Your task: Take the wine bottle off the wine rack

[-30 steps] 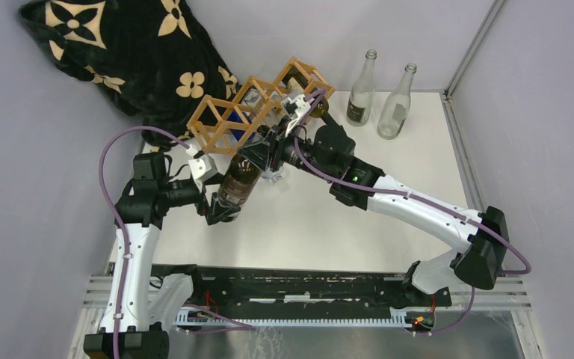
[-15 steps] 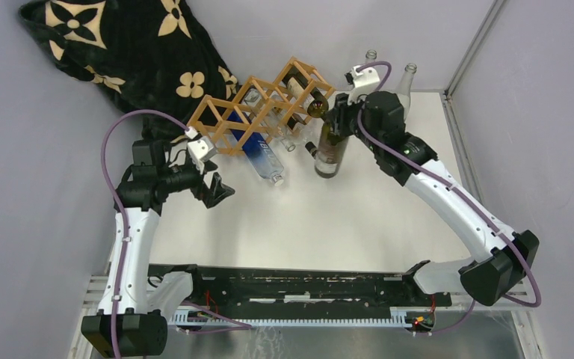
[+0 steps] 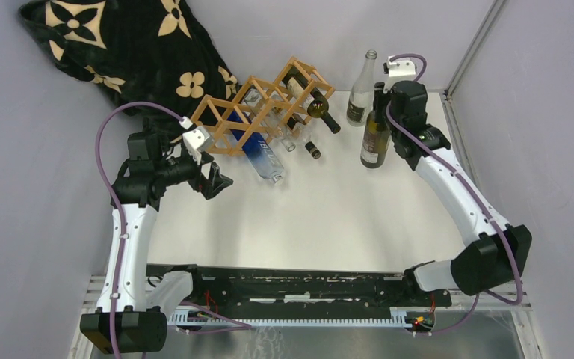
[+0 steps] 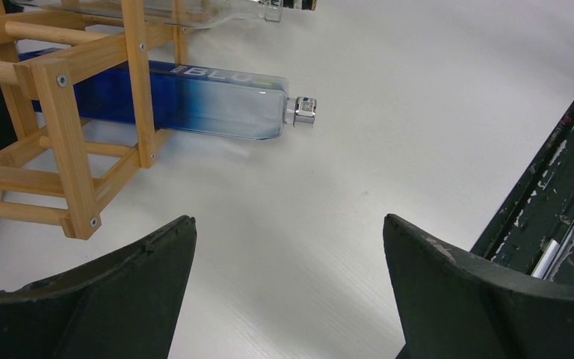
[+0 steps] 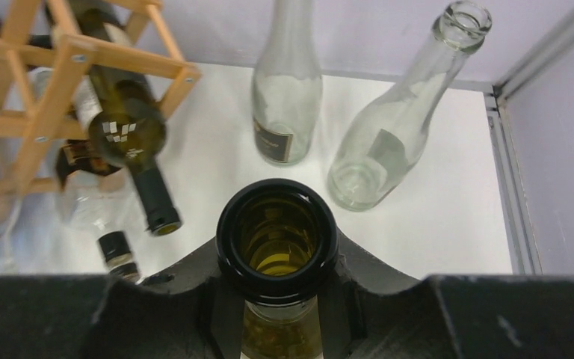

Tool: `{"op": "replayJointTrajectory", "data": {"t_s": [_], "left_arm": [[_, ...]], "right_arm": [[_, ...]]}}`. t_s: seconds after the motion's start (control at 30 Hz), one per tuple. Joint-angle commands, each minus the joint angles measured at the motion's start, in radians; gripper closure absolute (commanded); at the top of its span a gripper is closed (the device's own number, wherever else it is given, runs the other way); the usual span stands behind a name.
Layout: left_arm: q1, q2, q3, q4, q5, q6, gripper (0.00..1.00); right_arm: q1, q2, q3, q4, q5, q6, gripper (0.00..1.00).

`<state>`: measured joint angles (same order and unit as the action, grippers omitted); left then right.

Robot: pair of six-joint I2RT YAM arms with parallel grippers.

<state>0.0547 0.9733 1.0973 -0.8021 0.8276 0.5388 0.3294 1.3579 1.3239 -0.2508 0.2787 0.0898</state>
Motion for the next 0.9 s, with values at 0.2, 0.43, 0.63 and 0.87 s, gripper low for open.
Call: {"op": "replayJointTrajectory", "data": {"t_s": [0.2,0.43,0.63,0.87], "left_arm": [[0.002,-0.026,0.037,0.034,-0.001,-0.040,0.00],[0.002,-0.030,0.041,0.034,0.001,-0.039,0.00],[0.002,-0.036,0.033,0.035,-0.021,-0.042,0.00],[0.002,-0.039,0.035,0.034,-0.003,-0.049,0.00]], "right_arm": [[-0.053,0.184,0.150,0.187,-0.001,0.001,1.00],[-0.054,0.284,0.240,0.229,0.007,0.011,1.00],[-0.054,0.365,0.263,0.303,0.037,0.022,1.00],[-0.054,0.404,0.211,0.439,0.037,0.047,1.00]]}}
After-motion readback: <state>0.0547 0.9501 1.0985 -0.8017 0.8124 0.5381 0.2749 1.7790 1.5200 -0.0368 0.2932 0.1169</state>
